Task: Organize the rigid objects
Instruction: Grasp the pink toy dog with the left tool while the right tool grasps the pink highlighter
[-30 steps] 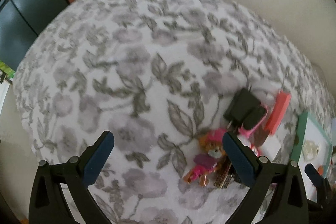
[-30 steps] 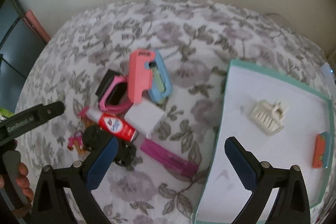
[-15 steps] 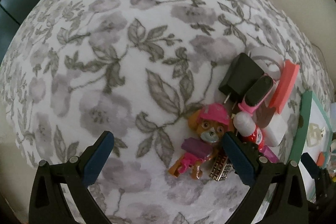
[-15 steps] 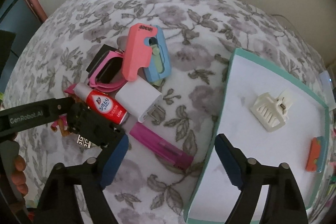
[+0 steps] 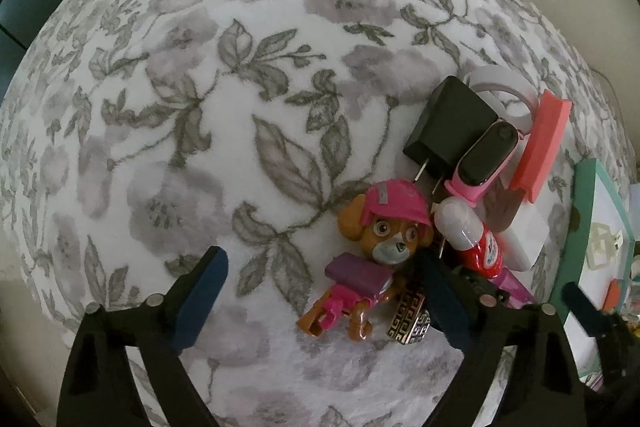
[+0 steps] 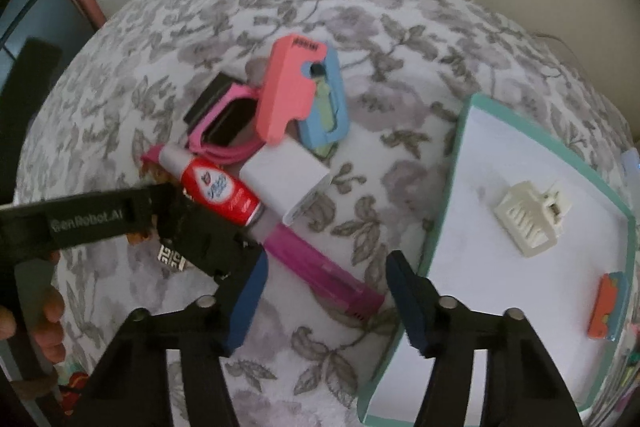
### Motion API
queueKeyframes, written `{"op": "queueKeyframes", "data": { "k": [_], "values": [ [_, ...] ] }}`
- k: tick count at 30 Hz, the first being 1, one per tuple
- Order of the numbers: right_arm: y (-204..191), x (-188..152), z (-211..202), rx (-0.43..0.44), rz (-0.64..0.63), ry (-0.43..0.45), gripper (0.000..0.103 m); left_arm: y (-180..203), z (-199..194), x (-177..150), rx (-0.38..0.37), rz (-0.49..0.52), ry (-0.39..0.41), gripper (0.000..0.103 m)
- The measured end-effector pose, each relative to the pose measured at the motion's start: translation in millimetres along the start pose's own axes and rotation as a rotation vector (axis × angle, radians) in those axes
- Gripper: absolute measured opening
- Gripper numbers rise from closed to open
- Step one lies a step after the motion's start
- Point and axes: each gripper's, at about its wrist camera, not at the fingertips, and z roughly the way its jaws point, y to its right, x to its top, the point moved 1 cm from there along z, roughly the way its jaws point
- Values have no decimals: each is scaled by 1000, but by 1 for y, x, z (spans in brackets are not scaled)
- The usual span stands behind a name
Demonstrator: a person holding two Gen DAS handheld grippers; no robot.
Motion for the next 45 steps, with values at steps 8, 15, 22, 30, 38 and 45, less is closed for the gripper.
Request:
{"op": "queueKeyframes", "data": {
  "k": [8, 15, 22, 30, 38, 45],
  "values": [
    [-3, -8, 22, -11, 8, -48, 51, -1, 11, -3, -11, 12, -20, 77],
    [-8, -10, 23, -41, -6, -16, 50, 5, 17, -2, -5, 10, -9, 77],
    [-12, -15, 21, -37, -22, 1, 38, 9, 16, -4, -7, 13, 5, 73],
    [-13, -28, 14, 4, -4, 0, 26, 16, 7, -12, -67, 35, 5, 41],
    [-4, -36, 7, 85, 82, -3, 21, 8, 0, -18, -69, 16, -3, 37],
    [10, -28, -12, 112, 115, 44, 21, -2, -24, -19, -91, -5, 40, 30]
  ]
}}
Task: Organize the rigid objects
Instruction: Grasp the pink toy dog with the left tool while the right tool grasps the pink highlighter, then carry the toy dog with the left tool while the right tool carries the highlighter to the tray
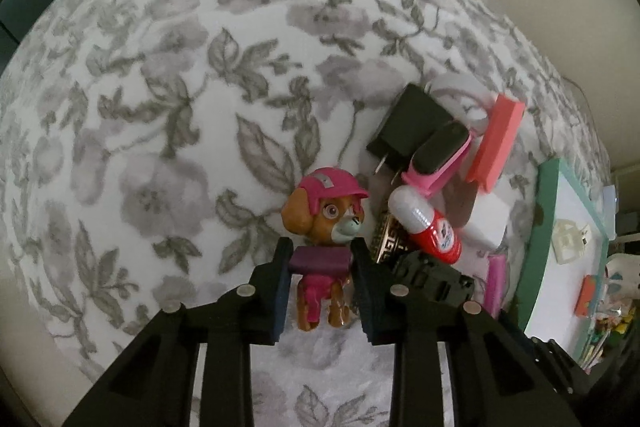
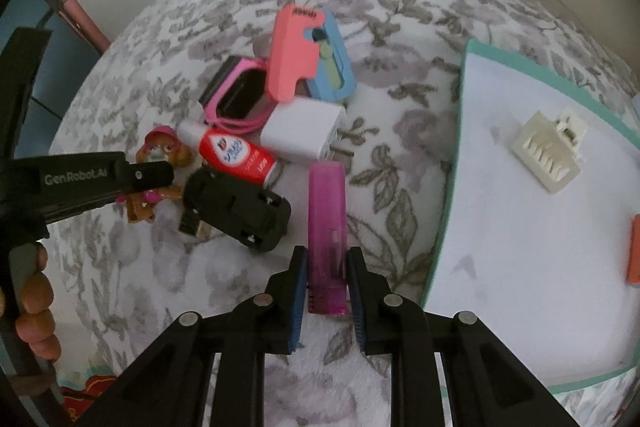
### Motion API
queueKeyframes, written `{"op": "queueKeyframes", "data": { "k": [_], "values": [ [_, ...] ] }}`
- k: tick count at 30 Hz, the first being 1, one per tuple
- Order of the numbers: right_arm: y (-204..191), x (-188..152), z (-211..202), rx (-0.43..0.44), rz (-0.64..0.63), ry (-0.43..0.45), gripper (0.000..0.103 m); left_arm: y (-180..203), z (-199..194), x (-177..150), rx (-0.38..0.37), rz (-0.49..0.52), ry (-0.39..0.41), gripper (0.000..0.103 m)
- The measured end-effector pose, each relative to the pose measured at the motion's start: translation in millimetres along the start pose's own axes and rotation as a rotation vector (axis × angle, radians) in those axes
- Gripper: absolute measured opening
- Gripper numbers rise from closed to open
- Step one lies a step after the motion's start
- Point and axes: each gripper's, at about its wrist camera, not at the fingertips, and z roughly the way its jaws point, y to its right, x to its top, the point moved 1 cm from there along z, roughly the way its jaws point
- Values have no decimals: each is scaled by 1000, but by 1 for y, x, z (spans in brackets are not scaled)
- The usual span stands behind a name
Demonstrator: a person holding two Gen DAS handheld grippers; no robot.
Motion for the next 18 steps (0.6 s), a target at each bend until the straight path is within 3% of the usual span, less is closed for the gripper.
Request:
{"op": "queueKeyframes", "data": {
  "k": [11, 18],
  "values": [
    [5, 17, -50, 1, 26, 136, 21, -16, -55, 5, -29, -34, 112, 30],
    [19, 21, -84, -19, 64, 215, 21, 0, -88, 13, -70, -30, 200, 30]
  ]
}}
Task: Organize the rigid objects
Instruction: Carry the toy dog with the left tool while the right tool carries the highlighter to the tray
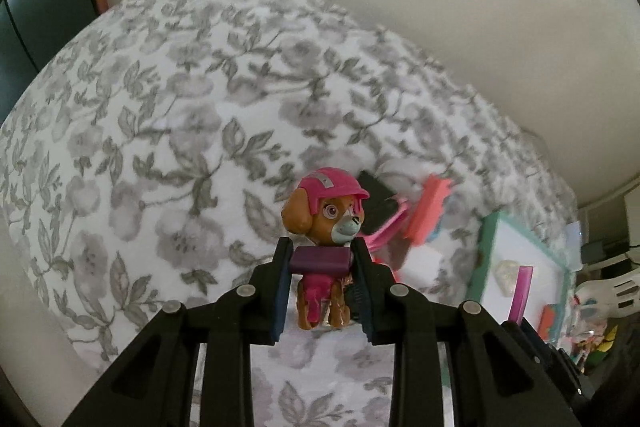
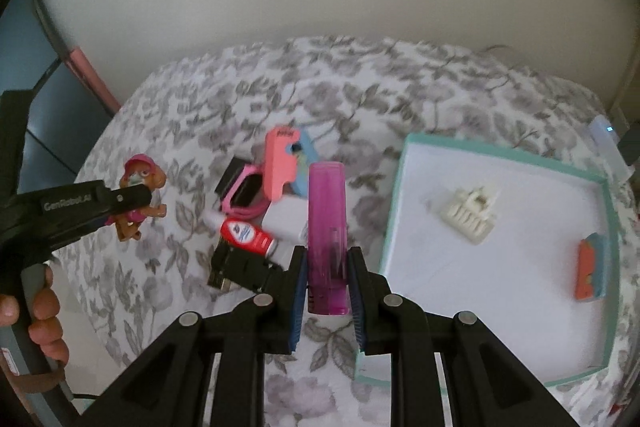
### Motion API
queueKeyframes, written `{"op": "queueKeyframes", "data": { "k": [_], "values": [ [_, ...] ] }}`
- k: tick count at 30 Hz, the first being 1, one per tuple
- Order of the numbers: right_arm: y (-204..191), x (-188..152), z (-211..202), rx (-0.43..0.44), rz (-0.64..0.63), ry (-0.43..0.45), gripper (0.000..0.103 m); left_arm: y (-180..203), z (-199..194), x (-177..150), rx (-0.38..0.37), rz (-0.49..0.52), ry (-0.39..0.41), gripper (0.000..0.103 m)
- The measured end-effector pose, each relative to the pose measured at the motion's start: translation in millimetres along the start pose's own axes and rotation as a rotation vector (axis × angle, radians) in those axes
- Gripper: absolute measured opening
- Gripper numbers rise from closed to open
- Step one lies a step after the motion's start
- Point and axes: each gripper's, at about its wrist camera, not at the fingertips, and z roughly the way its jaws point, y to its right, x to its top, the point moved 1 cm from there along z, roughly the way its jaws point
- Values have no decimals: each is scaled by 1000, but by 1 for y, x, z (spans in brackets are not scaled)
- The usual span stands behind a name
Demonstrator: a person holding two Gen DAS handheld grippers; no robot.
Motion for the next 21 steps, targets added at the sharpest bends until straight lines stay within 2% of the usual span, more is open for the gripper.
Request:
{"op": "queueKeyframes", "data": {
  "k": [9, 15, 21],
  "values": [
    [44, 6, -34, -51, 71, 68, 21, 56, -18, -7, -65, 88, 48, 30],
    [86, 4, -49, -87, 153, 79, 21, 100, -14, -25, -81, 175, 28, 30],
    [122, -3, -52, -175, 199, 60, 21, 136, -6, -44, -88, 245, 2, 30]
  ]
}}
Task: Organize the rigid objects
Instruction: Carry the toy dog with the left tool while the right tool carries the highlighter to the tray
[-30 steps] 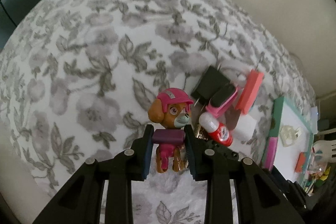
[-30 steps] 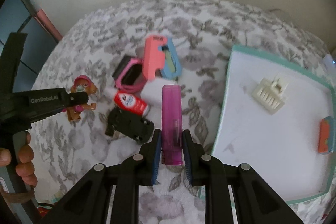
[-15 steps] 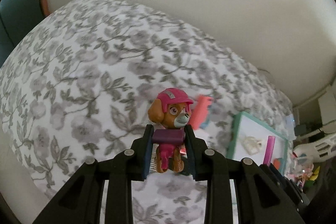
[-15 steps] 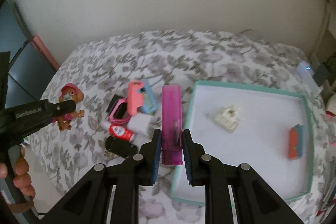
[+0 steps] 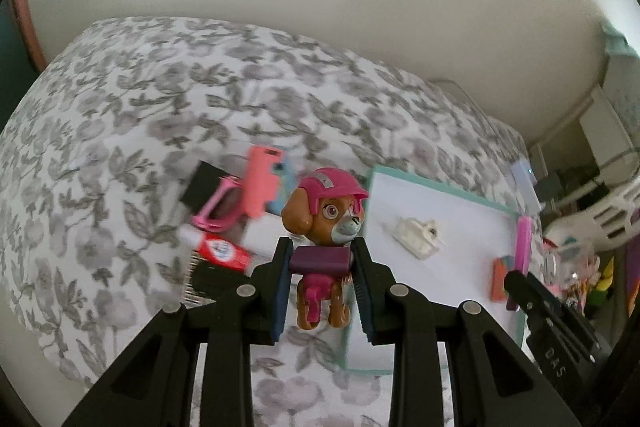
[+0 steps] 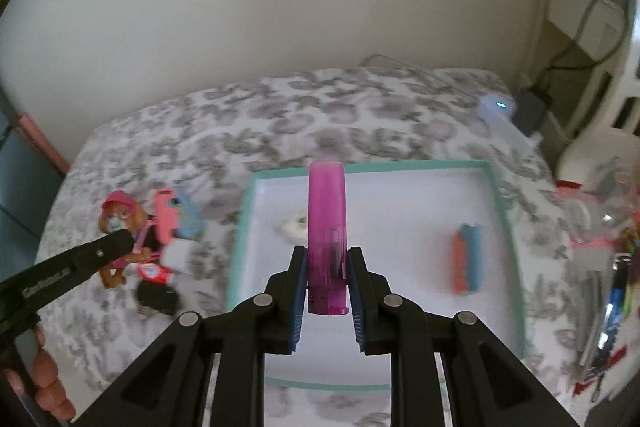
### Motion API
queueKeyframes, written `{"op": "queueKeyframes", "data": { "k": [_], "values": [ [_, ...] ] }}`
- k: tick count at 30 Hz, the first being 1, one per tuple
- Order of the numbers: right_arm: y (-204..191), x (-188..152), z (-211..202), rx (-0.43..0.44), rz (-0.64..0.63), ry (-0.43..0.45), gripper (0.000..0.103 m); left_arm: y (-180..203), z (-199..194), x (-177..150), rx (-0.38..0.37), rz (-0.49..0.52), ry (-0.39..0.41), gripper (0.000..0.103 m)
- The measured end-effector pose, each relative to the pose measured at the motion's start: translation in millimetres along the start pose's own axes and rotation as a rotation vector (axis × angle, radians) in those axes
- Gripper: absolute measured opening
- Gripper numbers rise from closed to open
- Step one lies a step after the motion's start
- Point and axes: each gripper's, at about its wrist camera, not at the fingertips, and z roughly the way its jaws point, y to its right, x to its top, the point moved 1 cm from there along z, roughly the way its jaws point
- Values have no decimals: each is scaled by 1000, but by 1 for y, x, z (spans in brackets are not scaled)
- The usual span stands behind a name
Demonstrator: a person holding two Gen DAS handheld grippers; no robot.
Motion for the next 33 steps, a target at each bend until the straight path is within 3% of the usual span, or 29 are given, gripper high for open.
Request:
{"op": "queueKeyframes", "data": {
  "k": [12, 16, 23, 33],
  "values": [
    [48, 2, -1, -63, 79, -11, 21, 72, 35, -26, -17, 150, -96, 30],
    [54, -4, 17, -77, 85, -65, 21, 90, 46, -35, 4, 203, -117, 30],
    [64, -18, 50, -99, 105, -169, 21, 102, 80, -52, 61, 255, -191, 30],
    [71, -24, 68, -134, 89, -230, 21, 104, 104, -63, 91, 270, -239, 30]
  ]
}}
